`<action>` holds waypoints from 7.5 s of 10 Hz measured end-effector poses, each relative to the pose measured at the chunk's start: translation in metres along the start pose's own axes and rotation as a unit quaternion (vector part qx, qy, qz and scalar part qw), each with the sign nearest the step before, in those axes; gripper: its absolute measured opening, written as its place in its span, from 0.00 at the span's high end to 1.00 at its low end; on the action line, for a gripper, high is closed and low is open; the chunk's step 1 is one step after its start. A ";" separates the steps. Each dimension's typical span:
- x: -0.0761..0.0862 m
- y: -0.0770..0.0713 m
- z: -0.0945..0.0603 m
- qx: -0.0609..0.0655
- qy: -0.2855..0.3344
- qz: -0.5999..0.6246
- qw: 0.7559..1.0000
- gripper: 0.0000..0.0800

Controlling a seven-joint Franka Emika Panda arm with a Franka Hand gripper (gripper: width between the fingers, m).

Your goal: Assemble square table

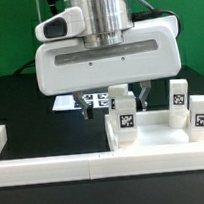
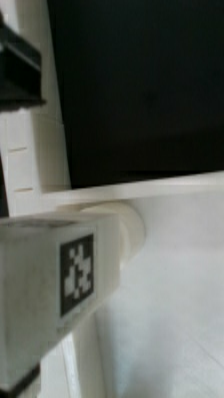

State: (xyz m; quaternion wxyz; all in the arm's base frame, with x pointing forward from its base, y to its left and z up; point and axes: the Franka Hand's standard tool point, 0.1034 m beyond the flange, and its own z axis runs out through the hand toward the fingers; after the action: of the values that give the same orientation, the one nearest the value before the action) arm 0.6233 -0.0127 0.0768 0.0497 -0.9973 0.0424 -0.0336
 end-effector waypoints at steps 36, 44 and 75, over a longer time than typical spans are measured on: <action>-0.006 -0.013 0.005 0.023 -0.018 0.247 0.969 0.64; -0.002 -0.023 0.009 0.042 -0.020 0.720 0.693 0.64; 0.003 -0.028 0.010 0.035 -0.026 0.792 0.609 0.64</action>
Offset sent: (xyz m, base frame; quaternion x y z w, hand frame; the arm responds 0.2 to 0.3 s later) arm 0.0000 0.0000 0.0000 0.0000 0.0000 0.1938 0.9810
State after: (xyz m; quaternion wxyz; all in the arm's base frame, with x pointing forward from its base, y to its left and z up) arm 0.6297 0.0161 0.0697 0.0928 -0.5732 0.8130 0.0435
